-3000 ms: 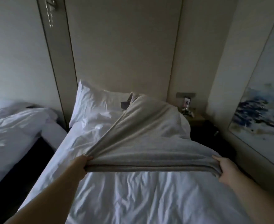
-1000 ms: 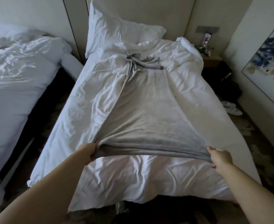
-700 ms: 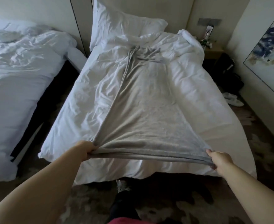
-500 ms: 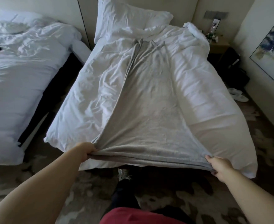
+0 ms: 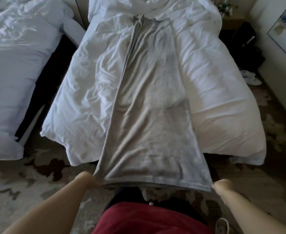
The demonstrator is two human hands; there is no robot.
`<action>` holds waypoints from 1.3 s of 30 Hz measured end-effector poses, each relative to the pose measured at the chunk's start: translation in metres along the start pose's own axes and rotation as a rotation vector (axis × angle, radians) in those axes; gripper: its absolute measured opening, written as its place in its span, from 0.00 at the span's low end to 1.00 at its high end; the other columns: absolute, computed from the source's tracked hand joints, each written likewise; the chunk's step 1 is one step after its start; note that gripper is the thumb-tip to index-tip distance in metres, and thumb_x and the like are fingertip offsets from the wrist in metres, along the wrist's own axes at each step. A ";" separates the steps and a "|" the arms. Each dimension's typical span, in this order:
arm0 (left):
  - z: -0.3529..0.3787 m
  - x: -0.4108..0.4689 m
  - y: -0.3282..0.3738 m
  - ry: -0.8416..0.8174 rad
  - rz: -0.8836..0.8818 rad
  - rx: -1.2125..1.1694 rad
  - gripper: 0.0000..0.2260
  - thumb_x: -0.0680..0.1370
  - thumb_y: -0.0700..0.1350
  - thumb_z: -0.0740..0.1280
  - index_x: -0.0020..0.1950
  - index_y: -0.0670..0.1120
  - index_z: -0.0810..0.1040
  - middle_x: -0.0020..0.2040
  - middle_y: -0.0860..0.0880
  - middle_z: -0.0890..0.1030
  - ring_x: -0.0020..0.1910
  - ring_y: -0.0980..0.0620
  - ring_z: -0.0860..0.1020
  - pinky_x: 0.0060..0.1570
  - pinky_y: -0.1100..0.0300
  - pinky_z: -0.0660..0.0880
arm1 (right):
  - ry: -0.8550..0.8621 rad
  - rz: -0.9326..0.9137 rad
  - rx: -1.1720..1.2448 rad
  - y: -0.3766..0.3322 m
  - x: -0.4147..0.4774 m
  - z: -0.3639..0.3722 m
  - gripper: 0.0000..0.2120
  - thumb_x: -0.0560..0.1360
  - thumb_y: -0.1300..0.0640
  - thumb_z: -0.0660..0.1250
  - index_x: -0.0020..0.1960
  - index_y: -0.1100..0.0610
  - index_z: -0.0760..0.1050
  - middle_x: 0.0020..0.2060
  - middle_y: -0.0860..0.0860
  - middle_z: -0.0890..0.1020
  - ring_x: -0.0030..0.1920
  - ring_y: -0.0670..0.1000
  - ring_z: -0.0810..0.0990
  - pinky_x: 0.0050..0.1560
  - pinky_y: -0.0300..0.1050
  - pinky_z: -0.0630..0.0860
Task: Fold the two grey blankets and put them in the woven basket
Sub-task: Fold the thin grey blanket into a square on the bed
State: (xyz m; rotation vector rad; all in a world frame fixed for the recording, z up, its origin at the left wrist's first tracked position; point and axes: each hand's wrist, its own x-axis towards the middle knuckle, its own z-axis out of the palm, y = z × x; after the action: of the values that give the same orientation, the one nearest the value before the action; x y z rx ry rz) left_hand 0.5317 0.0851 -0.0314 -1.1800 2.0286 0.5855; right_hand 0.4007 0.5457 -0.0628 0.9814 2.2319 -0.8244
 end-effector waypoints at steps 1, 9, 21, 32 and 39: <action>-0.002 0.002 0.003 0.004 -0.004 0.027 0.22 0.75 0.48 0.70 0.65 0.39 0.75 0.63 0.42 0.77 0.62 0.45 0.76 0.54 0.59 0.73 | -0.008 0.035 0.001 0.000 0.003 0.001 0.13 0.76 0.63 0.65 0.58 0.68 0.75 0.46 0.62 0.80 0.42 0.60 0.78 0.44 0.50 0.76; -0.071 0.043 0.089 0.036 0.159 -0.060 0.17 0.79 0.45 0.62 0.66 0.42 0.75 0.65 0.44 0.76 0.63 0.45 0.75 0.61 0.58 0.72 | -0.069 0.081 0.126 -0.099 0.010 0.003 0.05 0.76 0.64 0.63 0.43 0.63 0.76 0.34 0.58 0.78 0.32 0.54 0.75 0.30 0.40 0.69; -0.177 0.203 0.238 0.035 0.127 -0.586 0.19 0.74 0.51 0.69 0.63 0.45 0.75 0.52 0.44 0.81 0.45 0.46 0.79 0.44 0.57 0.75 | 0.023 -0.044 0.105 -0.318 0.077 0.048 0.08 0.77 0.61 0.64 0.53 0.60 0.79 0.42 0.57 0.81 0.44 0.58 0.79 0.48 0.54 0.77; -0.197 0.254 0.303 -0.143 0.098 -1.005 0.09 0.76 0.46 0.68 0.55 0.46 0.79 0.46 0.46 0.83 0.43 0.49 0.82 0.41 0.61 0.78 | 0.128 -0.028 -0.148 -0.399 0.115 0.062 0.24 0.76 0.53 0.67 0.69 0.61 0.69 0.64 0.61 0.75 0.61 0.62 0.74 0.56 0.51 0.70; -0.208 0.265 0.309 -0.255 -0.030 -0.952 0.11 0.74 0.50 0.71 0.51 0.45 0.81 0.47 0.43 0.84 0.47 0.44 0.82 0.52 0.51 0.79 | 0.043 -0.030 -0.015 -0.420 0.131 0.051 0.17 0.76 0.52 0.67 0.57 0.64 0.77 0.48 0.61 0.80 0.48 0.60 0.79 0.43 0.47 0.70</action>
State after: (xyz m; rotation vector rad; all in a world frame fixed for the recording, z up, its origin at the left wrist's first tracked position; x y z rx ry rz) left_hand 0.1002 -0.0548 -0.0883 -1.5270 1.5011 1.7004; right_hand 0.0091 0.3379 -0.0576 0.9689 2.2911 -0.8063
